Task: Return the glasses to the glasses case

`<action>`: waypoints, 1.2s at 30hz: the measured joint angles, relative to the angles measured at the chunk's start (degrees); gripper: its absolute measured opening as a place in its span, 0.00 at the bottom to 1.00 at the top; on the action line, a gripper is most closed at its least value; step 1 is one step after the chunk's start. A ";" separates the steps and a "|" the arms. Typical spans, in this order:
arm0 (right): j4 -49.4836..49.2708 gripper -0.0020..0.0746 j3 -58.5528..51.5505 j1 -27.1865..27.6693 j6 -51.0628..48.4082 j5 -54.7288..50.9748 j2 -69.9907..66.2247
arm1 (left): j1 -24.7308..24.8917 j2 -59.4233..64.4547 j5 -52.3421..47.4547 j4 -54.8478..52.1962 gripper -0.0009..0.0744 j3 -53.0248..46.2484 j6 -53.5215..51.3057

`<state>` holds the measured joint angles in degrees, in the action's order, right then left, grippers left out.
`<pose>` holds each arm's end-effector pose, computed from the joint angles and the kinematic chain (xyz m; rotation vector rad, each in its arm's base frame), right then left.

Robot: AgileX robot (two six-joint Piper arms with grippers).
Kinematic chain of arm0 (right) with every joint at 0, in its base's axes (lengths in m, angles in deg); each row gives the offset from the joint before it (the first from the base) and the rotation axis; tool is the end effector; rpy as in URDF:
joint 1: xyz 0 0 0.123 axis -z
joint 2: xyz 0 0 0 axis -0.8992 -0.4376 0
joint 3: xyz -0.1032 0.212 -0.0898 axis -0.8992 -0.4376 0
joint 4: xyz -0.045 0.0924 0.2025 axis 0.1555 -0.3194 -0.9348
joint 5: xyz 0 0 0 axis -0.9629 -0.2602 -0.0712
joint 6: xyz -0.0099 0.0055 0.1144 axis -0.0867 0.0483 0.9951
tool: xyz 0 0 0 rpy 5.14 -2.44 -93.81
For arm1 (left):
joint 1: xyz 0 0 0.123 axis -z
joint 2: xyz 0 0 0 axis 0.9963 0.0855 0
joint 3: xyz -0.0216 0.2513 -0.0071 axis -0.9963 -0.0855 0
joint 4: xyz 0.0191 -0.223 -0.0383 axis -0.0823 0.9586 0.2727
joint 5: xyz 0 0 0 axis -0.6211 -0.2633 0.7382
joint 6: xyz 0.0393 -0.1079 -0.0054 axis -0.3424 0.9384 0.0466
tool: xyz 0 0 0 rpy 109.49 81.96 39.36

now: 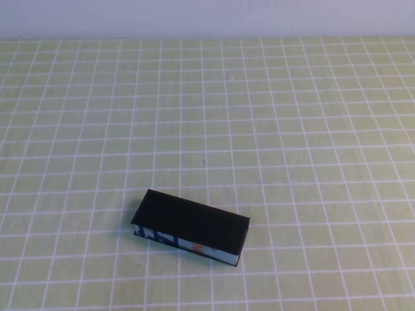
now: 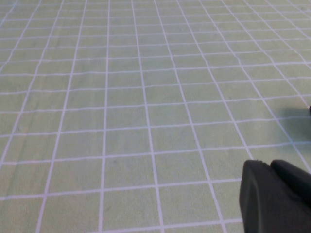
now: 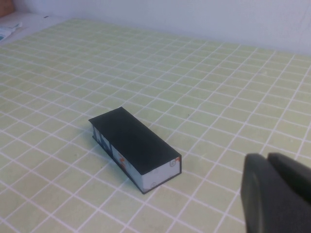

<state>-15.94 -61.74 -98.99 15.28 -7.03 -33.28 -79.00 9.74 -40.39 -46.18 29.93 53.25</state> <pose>0.0621 0.0476 0.2466 -0.5319 1.6442 0.4866 0.0831 -0.0117 0.1680 0.0878 1.8513 -0.1169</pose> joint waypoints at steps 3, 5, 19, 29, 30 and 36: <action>-0.05 0.00 0.00 0.00 0.00 0.00 0.00 | 0.00 0.00 0.00 0.03 0.01 0.00 0.00; -0.05 0.00 0.00 0.00 0.00 0.00 0.00 | 0.00 0.00 0.00 0.13 0.01 0.00 0.00; 1.77 0.00 0.00 26.71 0.00 -0.21 1.72 | 0.00 0.00 0.00 0.13 0.01 0.00 0.00; 5.06 0.00 -14.28 35.33 0.00 2.70 4.16 | 0.00 0.00 0.00 0.15 0.01 0.00 0.10; 5.06 0.00 -15.40 35.33 0.00 2.70 4.16 | 0.00 0.00 0.00 0.15 0.01 0.00 0.04; 4.37 0.00 -15.98 35.42 0.00 4.44 4.26 | 0.00 0.00 0.00 0.15 0.01 0.00 0.04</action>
<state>-11.57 -77.72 -63.58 15.28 -2.59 -29.02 -79.00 9.74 -40.39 -46.02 29.93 53.29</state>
